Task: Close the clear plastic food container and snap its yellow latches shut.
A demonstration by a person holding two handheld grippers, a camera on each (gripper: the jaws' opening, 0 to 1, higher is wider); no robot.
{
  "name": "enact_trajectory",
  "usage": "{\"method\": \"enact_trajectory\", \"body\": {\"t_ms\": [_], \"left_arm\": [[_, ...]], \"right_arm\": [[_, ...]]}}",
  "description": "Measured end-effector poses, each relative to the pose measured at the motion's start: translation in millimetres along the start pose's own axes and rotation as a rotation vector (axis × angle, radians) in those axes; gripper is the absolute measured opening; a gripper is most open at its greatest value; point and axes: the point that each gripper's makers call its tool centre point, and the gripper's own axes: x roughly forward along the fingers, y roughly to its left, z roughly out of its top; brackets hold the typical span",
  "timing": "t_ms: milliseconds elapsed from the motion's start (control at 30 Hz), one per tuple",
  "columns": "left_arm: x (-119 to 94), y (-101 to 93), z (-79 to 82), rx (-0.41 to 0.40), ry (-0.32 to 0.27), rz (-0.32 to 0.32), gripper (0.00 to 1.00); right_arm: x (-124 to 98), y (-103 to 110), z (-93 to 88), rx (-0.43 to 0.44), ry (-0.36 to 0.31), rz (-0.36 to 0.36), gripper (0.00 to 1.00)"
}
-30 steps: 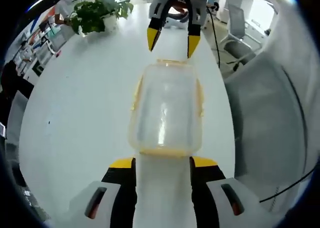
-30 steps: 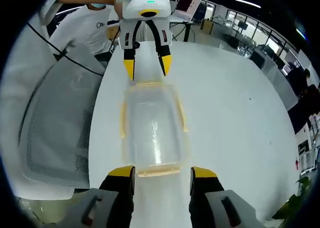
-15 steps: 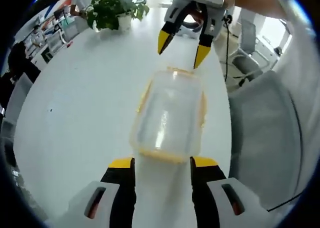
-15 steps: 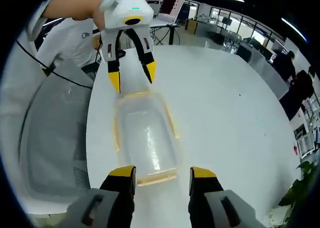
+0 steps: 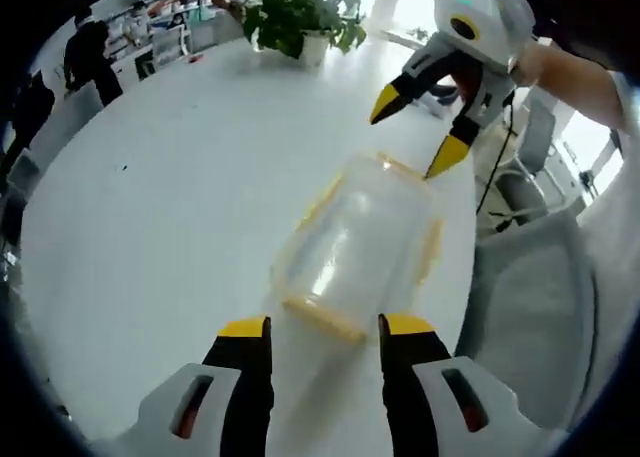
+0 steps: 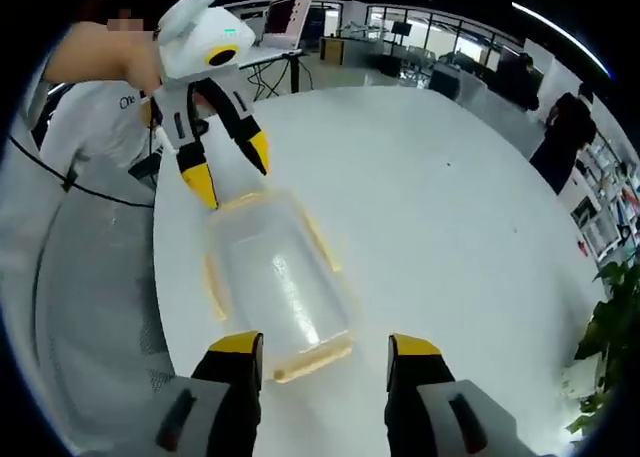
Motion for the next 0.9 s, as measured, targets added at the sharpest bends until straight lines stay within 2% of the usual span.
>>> {"method": "enact_trajectory", "body": {"t_ms": [100,233,333,533,700,900], "left_arm": [[1,1.9,-2.4,-0.01,0.002,0.005,0.4],[2,1.9,-4.7,-0.015,0.0,0.009,0.39],[3,2.8,-5.0,-0.064,-0.012,0.009,0.4],[7,2.1,-8.4,-0.092,-0.007,0.006,0.4],[11,-0.4,-9.4,-0.154,-0.015,-0.016,0.4],[11,-1.4,-9.2,-0.172,-0.015,-0.021,0.41]], "right_arm": [[-1,-3,2.0,0.093,-0.029,-0.012,0.46],[-1,-11,-2.4,0.129,-0.017,-0.042,0.44],[1,-9,-4.8,0.184,-0.017,-0.039,0.44],[4,-5,-8.0,0.217,-0.007,-0.04,0.44],[7,-3,-11.4,0.279,-0.001,-0.031,0.42],[10,2,-20.6,0.32,0.029,-0.007,0.41]]}}
